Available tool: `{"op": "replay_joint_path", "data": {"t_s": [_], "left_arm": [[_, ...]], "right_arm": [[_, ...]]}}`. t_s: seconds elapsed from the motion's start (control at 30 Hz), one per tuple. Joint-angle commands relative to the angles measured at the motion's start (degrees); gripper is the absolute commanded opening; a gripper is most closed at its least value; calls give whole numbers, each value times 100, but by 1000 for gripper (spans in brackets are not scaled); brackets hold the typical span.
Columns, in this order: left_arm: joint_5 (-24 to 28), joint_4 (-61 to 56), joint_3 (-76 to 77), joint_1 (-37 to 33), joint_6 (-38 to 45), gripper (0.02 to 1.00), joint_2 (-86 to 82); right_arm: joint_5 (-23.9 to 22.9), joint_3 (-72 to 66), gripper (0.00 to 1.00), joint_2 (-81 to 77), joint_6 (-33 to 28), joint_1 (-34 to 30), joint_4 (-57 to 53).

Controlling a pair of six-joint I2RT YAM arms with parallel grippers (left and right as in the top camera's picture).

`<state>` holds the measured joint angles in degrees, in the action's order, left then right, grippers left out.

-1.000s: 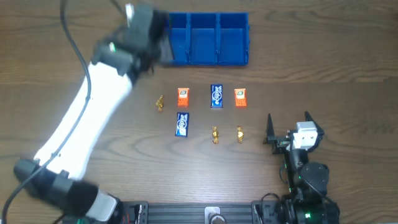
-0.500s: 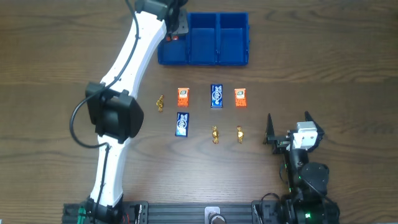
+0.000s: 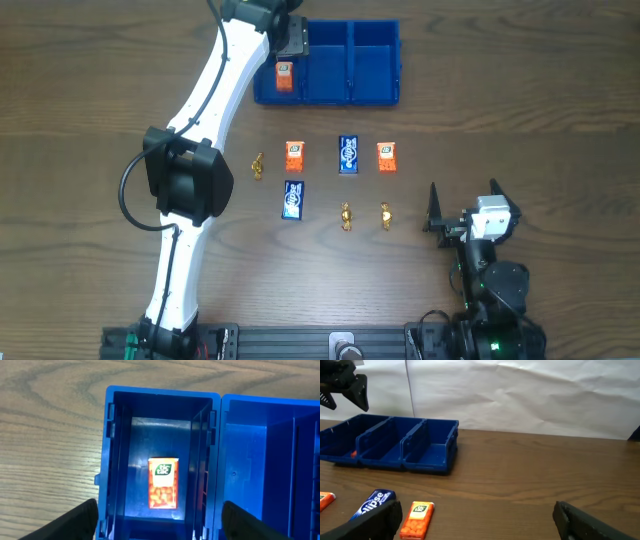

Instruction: Sort Candies Into Trays

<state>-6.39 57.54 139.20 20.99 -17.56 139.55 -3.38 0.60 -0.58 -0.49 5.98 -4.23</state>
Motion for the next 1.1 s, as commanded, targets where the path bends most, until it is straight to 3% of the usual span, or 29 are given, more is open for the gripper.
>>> {"op": "replay_joint_path", "data": {"t_s": [0.03, 0.23, 0.4, 0.6, 1.1], "left_arm": [[-83, -315, -1036, 103, -256, 829, -846], [94, -1331, -4212, 640, -811, 807, -2583], [63, -2107, -5764, 1440, -1069, 794, -2811], [219, -2396, -6408, 1462, -1491, 794, -2741], [328, -2813, -6747, 1281, -1589, 715, -2420]], "right_arm": [[9, -15, 998, 42, -44, 28, -13], [11, -15, 998, 42, -44, 28, -13], [9, -15, 998, 42, -44, 28, -13], [9, -15, 998, 42, -44, 28, -13], [11, -15, 998, 42, -44, 28, -13]]}}
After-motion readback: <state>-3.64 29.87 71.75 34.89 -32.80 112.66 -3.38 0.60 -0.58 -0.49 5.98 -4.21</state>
